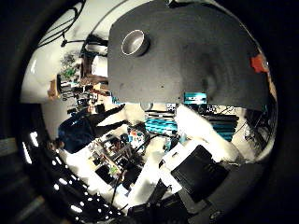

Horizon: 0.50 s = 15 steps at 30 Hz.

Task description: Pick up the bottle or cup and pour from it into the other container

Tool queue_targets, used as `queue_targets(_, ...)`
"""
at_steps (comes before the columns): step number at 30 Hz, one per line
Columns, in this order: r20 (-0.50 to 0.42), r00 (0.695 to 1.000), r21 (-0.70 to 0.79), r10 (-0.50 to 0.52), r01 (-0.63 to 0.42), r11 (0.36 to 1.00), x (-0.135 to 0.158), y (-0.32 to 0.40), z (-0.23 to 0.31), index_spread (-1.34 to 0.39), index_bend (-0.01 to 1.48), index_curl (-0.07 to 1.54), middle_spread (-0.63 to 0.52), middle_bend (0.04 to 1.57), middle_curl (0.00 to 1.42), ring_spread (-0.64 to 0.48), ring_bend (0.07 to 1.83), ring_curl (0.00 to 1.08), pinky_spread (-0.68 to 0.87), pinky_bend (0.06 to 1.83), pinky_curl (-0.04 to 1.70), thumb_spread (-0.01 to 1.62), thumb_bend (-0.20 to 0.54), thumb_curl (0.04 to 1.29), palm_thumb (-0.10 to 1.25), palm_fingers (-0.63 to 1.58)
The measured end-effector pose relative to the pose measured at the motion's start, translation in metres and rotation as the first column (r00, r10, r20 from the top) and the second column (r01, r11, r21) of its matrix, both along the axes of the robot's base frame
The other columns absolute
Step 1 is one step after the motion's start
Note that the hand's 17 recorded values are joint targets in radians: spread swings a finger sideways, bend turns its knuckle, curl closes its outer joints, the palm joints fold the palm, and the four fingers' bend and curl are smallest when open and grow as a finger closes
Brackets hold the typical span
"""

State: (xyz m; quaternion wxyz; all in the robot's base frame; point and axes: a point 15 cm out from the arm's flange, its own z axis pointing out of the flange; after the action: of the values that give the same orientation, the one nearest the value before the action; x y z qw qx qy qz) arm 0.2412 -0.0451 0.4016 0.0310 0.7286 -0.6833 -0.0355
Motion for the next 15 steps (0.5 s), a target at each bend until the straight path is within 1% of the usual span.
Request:
queue_targets(4, 0.102, 0.993, -0.011, -0.061, 0.062, 0.998, 0.016, -0.026, 0.015, -0.35, 0.17, 0.31, -0.06, 0.28, 0.35, 0.1, 0.44, 0.19, 0.43, 0.68, -0.01, 1.08, -0.028, 0.36, 0.7, 0.35)
queue_targets(10, 0.209, 0.969, -0.015, -0.132, 0.139, 0.99, 0.021, -0.075, 0.053, -0.35, 0.17, 0.3, -0.08, 0.3, 0.35, 0.08, 0.46, 0.2, 0.44, 0.71, -0.01, 1.07, -0.026, 0.34, 0.66, 0.36)
queue_targets(15, 0.275, 0.941, 0.057, -0.195, 0.187, 0.981, 0.025, -0.106, 0.073, -0.36, 0.17, 0.3, -0.08, 0.3, 0.35, 0.07, 0.46, 0.19, 0.45, 0.73, -0.01, 1.08, -0.03, 0.32, 0.6, 0.36)
